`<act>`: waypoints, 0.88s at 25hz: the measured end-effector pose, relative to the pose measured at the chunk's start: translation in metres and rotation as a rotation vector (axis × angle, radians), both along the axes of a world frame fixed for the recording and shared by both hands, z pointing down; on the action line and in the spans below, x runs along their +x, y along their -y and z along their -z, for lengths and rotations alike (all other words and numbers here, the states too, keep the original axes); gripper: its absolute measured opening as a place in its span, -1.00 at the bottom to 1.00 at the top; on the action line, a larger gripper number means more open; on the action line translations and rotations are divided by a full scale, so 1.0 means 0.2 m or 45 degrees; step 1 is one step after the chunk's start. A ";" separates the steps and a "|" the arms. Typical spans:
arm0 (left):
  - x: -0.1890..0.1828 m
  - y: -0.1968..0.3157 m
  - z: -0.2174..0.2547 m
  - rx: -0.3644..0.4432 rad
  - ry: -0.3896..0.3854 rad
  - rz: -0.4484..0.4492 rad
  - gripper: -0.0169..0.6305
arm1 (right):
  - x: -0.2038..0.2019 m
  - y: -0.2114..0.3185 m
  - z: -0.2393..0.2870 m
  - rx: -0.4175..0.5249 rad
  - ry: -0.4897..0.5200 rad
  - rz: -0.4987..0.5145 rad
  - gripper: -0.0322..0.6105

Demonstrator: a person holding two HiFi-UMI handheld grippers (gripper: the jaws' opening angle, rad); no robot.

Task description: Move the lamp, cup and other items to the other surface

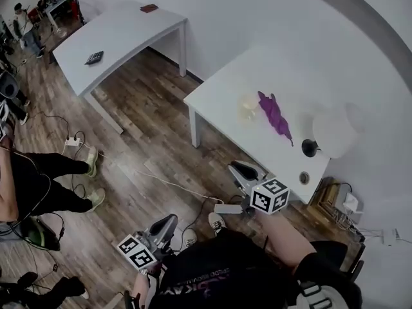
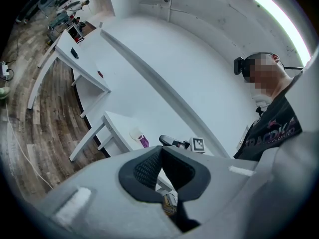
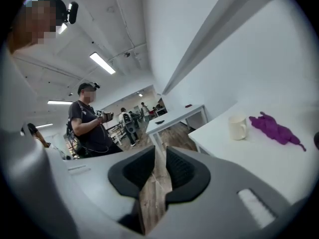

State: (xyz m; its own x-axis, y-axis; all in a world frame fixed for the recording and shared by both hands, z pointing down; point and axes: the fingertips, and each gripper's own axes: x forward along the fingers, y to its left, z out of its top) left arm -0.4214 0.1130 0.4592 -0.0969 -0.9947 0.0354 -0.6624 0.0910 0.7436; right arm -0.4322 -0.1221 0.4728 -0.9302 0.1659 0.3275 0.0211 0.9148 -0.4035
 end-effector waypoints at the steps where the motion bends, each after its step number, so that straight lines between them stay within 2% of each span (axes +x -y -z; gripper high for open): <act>1: -0.01 0.02 0.00 -0.006 -0.001 0.011 -0.96 | -0.01 0.11 -0.03 0.029 -0.018 -0.048 -0.68; 6: -0.01 0.04 -0.03 -0.047 -0.018 0.077 -0.96 | -0.11 0.63 -0.20 0.198 -0.164 -0.270 -0.63; 9: -0.02 0.01 -0.05 -0.072 -0.032 0.138 -0.96 | -0.20 0.88 -0.29 0.275 -0.235 -0.333 -0.59; 14: 0.00 0.01 -0.07 -0.122 -0.052 0.214 -0.96 | -0.35 1.15 -0.49 0.375 -0.377 -0.322 -0.55; 22: 0.05 0.01 -0.10 -0.170 -0.089 0.304 -0.96 | -0.50 1.35 -0.74 0.342 -0.530 -0.275 -0.47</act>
